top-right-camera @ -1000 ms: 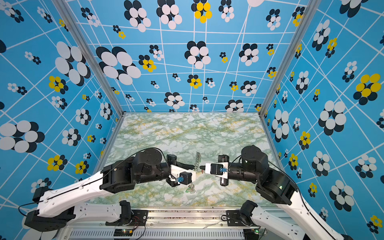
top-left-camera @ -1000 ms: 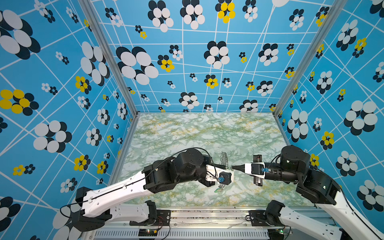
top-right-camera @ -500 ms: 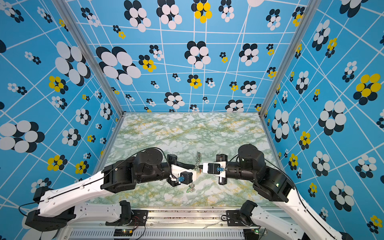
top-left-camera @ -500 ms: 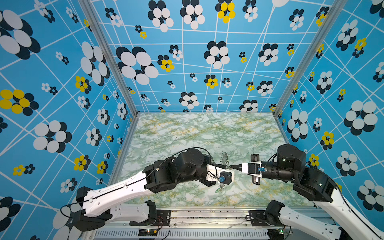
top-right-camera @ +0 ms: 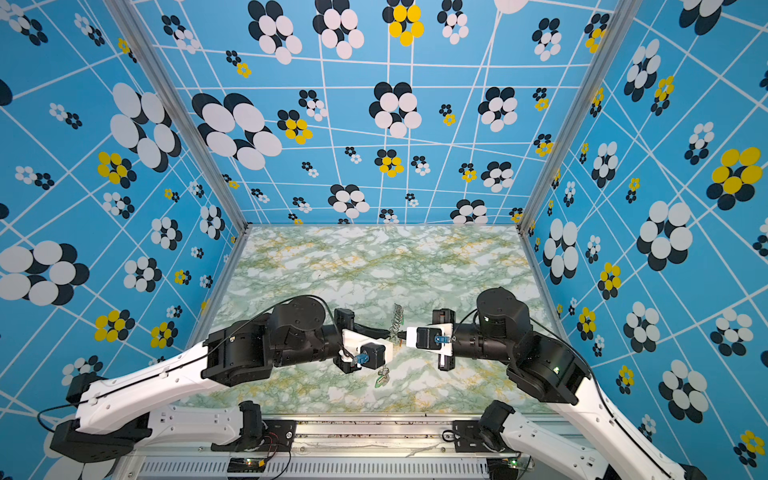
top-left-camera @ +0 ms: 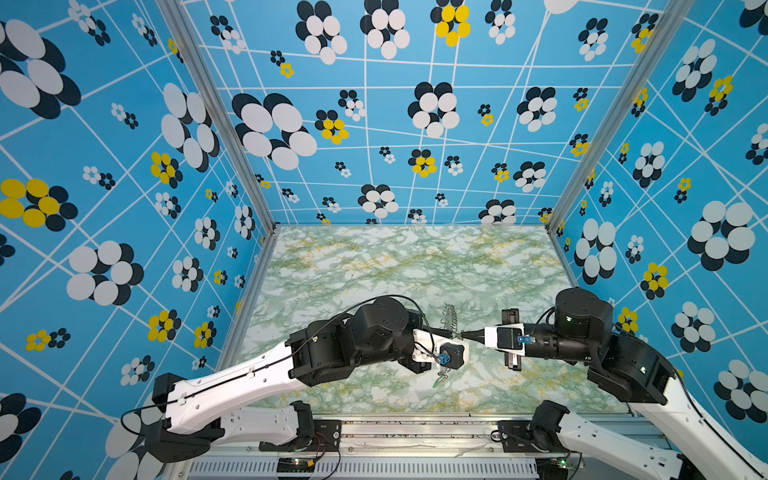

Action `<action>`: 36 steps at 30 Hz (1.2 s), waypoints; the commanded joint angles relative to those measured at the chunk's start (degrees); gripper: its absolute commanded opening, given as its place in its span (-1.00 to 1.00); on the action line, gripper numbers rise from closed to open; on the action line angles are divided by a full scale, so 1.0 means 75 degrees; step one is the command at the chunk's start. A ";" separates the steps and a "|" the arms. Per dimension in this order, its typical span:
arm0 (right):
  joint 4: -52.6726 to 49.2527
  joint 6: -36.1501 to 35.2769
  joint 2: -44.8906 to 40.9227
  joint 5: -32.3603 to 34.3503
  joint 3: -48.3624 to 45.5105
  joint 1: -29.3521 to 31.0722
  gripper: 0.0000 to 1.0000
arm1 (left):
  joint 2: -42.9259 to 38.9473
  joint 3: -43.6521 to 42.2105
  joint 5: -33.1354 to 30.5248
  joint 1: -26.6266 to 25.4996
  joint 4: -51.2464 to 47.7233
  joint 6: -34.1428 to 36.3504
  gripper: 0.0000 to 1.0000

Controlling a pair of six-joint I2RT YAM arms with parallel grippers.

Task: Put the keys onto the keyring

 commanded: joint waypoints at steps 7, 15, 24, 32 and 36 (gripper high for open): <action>-0.0297 0.0036 0.0079 -0.0349 0.0226 0.0059 -1.00 | -0.0035 0.0108 -0.0158 -0.0037 0.0410 -0.0062 -1.00; -0.0376 0.0164 0.0206 -0.0487 0.0310 0.0055 -1.00 | -0.0035 0.0095 -0.0203 -0.0037 0.0451 -0.0085 -1.00; -0.0511 0.0317 0.0386 -0.0614 0.0375 0.0062 -1.00 | -0.0058 0.0091 -0.0302 -0.0037 0.0607 -0.0097 -1.00; -0.0601 0.0405 0.0466 -0.0657 0.0371 0.0053 -1.00 | -0.0059 0.0141 -0.0364 -0.0037 0.0646 -0.0133 -1.00; -0.0698 0.0428 0.0512 -0.0732 0.0433 0.0062 -1.00 | -0.0047 0.0170 -0.0357 -0.0025 0.0666 -0.0161 -1.00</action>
